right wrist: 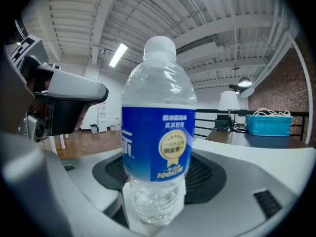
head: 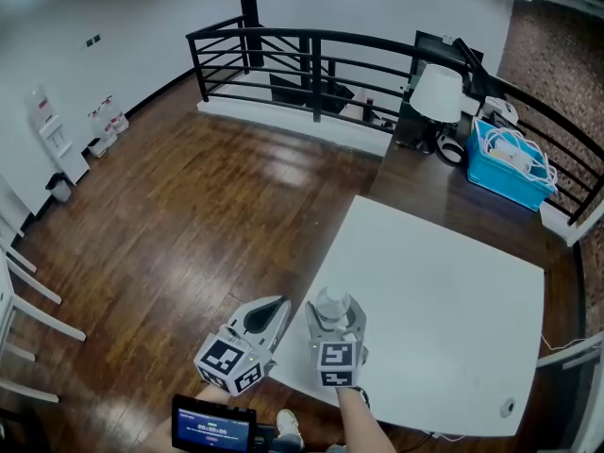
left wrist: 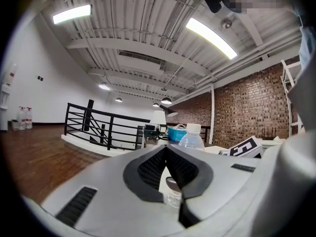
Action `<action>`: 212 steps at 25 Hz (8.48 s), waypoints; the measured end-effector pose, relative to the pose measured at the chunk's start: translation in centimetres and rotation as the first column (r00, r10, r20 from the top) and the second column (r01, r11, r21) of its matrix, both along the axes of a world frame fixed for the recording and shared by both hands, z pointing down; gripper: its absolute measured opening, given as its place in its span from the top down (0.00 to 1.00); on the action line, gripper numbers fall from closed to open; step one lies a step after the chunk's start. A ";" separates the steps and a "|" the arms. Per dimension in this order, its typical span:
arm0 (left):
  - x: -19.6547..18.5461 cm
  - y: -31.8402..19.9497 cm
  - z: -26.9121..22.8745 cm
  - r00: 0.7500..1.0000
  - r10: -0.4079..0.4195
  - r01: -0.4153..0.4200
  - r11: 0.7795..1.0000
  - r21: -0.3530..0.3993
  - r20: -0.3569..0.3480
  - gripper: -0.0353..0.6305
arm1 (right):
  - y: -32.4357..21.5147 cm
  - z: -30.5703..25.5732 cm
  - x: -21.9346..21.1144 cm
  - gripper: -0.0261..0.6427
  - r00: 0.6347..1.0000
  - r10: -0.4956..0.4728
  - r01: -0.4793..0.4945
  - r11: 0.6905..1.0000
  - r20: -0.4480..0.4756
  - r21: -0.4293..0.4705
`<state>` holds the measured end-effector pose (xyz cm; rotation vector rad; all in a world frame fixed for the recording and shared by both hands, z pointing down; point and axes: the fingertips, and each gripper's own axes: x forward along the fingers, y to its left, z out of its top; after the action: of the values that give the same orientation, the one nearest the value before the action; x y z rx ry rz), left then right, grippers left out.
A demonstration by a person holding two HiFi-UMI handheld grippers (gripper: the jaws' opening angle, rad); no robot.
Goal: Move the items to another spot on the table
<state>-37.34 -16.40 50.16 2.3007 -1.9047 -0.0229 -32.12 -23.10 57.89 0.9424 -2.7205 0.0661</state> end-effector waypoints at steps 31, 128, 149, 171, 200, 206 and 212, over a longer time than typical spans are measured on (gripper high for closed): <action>2.5 3.4 -8.3 0.996 -0.054 0.049 0.995 0.082 0.067 0.94 | 5.8 -18.5 2.9 0.53 0.991 -0.077 0.058 0.984 0.113 0.166; 61.3 -10.0 -8.8 0.827 0.558 -0.562 0.823 0.083 0.062 0.94 | -4.6 -16.2 61.5 0.53 0.844 0.525 -0.536 0.831 0.109 0.152; 62.3 -13.2 -0.7 0.843 0.534 -0.533 0.845 -0.037 0.060 0.94 | -8.1 -3.5 63.8 0.53 0.850 0.526 -0.526 0.849 0.012 0.040; 62.2 -13.8 1.5 0.846 0.530 -0.526 0.848 -0.074 0.056 0.94 | -8.1 0.2 64.8 0.47 0.823 0.567 -0.568 0.823 0.040 0.020; 61.5 -10.4 -1.5 0.851 0.521 -0.518 0.854 -0.051 0.070 0.94 | -5.6 -0.7 65.8 0.40 0.795 0.605 -0.605 0.796 0.041 -0.019; 61.3 -8.8 -2.3 0.843 0.532 -0.532 0.846 -0.028 0.080 0.94 | -3.8 -1.8 65.8 0.40 0.784 0.620 -0.621 0.784 0.029 0.011; 61.1 -7.3 -2.7 0.833 0.548 -0.549 0.836 -0.013 0.072 0.94 | -1.9 -3.5 65.4 0.41 0.780 0.626 -0.626 0.778 0.022 0.052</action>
<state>23.77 -23.73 47.48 2.7960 -1.1919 0.1222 33.29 -25.03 54.36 1.8288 -2.2890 0.1154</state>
